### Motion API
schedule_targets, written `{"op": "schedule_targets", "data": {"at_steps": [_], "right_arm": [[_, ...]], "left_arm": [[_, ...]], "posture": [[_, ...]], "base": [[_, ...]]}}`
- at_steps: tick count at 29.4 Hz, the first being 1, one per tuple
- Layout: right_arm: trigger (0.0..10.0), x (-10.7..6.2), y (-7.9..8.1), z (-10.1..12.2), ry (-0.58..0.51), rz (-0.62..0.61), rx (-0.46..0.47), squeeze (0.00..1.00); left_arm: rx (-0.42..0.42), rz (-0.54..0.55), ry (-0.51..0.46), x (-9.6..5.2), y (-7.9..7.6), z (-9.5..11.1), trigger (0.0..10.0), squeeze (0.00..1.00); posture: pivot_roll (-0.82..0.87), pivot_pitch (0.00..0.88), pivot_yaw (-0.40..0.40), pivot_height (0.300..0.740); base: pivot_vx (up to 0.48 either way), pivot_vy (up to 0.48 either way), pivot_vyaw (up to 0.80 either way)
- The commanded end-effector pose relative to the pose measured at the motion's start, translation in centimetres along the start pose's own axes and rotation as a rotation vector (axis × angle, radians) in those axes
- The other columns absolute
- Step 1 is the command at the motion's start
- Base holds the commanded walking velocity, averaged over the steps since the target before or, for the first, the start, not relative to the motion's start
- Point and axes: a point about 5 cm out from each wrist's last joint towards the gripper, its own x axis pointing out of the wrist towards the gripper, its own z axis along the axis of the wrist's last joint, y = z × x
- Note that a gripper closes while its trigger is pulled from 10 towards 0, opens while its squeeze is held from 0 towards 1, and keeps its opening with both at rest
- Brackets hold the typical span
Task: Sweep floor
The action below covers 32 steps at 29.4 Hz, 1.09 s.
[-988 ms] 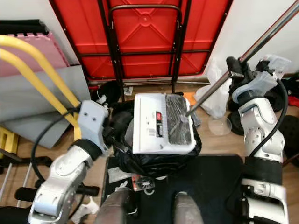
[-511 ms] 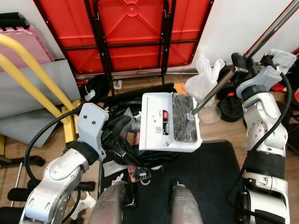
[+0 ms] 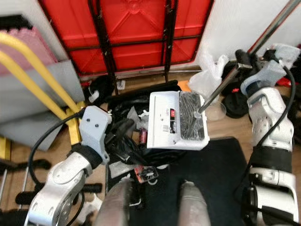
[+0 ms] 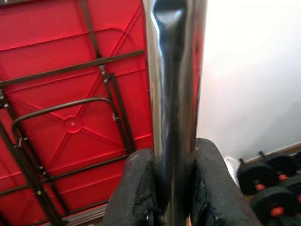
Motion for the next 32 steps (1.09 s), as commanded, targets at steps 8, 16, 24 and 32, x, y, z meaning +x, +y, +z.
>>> {"op": "schedule_targets", "data": {"at_steps": [8,16,24,32], "right_arm": [[10.0,0.72,0.55,2.54,-0.120,0.024,-0.025,0.00],[10.0,0.61,0.32,2.48,-0.122,0.020,-0.028,0.00],[10.0,0.64,0.17,2.55,-0.128,0.013,-0.033,0.00],[10.0,0.67,0.17,2.56,-0.127,0.014,-0.035,0.00]], "left_arm": [[-0.009,-0.016,0.015,-0.22,-0.58,-0.07,10.0,0.00],[-0.011,-0.013,0.018,-0.03,-0.47,-0.19,10.0,0.00],[-0.016,-0.020,0.014,0.06,-0.46,-0.17,10.0,0.00],[-0.021,-0.035,0.010,0.14,-0.58,-0.12,10.0,0.00]], "posture": [[-0.10,0.342,-0.128,0.740],[-0.10,0.335,-0.124,0.740],[-0.10,0.326,-0.123,0.740],[-0.10,0.322,-0.125,0.740]], "base": [[0.300,0.000,0.00],[0.000,0.000,0.00],[0.000,0.000,0.00],[0.000,0.000,0.00]]}}
